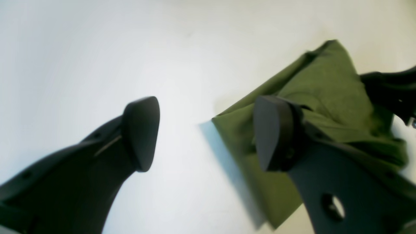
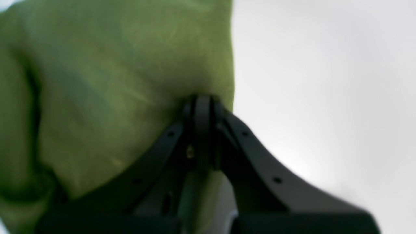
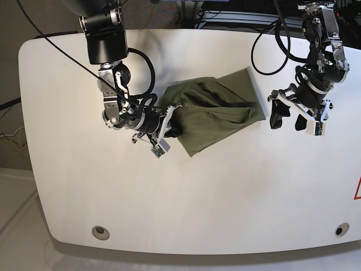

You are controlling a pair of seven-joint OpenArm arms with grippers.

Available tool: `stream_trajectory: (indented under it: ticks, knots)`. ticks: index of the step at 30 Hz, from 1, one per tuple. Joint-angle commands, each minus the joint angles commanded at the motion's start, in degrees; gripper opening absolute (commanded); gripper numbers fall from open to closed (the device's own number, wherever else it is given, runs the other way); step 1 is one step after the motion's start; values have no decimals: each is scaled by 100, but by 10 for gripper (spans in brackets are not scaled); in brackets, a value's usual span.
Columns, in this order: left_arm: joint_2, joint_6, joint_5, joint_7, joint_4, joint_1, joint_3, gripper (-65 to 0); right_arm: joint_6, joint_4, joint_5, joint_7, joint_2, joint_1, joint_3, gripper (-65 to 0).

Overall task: Fold the T-shirt properly
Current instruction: 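Grasp opposite ends of the folded green shirt with both grippers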

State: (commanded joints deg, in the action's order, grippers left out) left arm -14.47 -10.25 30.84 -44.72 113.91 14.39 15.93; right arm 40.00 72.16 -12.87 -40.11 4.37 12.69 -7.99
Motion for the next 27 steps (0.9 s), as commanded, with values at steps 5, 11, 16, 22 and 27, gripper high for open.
stream_trajectory:
  ticks: [5,11,16,22,27]
  knots:
    - [39,-115,-31,7,-31,24,2,-216,-111,983,-33,-203,152,-195,-19,-639]
    - [45,-63,-120,0,-35,52,-26,-213,-346,1506,-1,-278,351,-249,-32,-640]
    - [-46,22,-167,-16,-1,39,-203,-212,-557,2073,-66,-460,490,-222,-110,-649]
    - [-143,18,-153,-2,25,128,-399,-213,-502,2411,-615,-639,291,-258,-209,-650]
    - [-169,-42,-79,23,122,359,-655,-211,-387,2690,-1734,-857,-31,-531,-222,-650]
